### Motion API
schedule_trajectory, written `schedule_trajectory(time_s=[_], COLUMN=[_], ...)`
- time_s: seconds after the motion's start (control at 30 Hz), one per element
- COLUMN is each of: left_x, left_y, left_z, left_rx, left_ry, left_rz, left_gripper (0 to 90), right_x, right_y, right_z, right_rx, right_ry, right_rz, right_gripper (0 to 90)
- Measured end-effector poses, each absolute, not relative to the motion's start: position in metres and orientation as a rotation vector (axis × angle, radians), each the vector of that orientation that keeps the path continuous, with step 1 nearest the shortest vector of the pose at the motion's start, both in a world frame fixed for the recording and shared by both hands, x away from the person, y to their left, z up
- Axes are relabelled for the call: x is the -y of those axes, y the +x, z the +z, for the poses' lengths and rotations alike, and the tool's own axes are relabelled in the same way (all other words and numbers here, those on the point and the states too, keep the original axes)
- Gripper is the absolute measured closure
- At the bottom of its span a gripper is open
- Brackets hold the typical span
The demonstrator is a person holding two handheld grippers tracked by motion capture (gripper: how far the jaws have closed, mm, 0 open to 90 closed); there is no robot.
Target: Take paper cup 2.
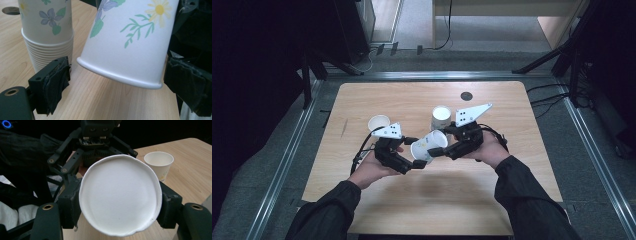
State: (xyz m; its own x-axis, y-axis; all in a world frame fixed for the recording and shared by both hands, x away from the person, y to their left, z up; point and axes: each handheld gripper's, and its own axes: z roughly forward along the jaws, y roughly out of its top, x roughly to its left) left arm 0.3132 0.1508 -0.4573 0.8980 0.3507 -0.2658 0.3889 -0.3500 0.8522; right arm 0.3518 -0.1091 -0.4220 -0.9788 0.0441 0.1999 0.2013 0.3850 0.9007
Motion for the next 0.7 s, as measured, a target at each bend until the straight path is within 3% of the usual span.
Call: schedule_trajectory(time_s=[0.27, 0.63, 0.7], left_x=[-0.1530, -0.1539, -0.1551], left_y=[0.3114, 0.3118, 0.3118], left_z=[-0.4571, -0.4565, -0.4558], left_rx=[-0.523, -0.533, -0.530], left_ry=[1.951, 1.958, 1.958], left_rz=[-0.034, -0.027, -0.026], left_gripper=[21.1, 23.3, 23.3], right_x=[0.1069, 0.1071, 0.1070], right_y=[0.3527, 0.3548, 0.3555], right_z=[-0.4219, -0.4227, -0.4229], right_rx=[2.480, 2.474, 2.461], right_ry=[-0.228, -0.254, -0.270], right_rz=[-1.656, -1.640, -1.624], right_gripper=[33.5, 32.6, 28.3])
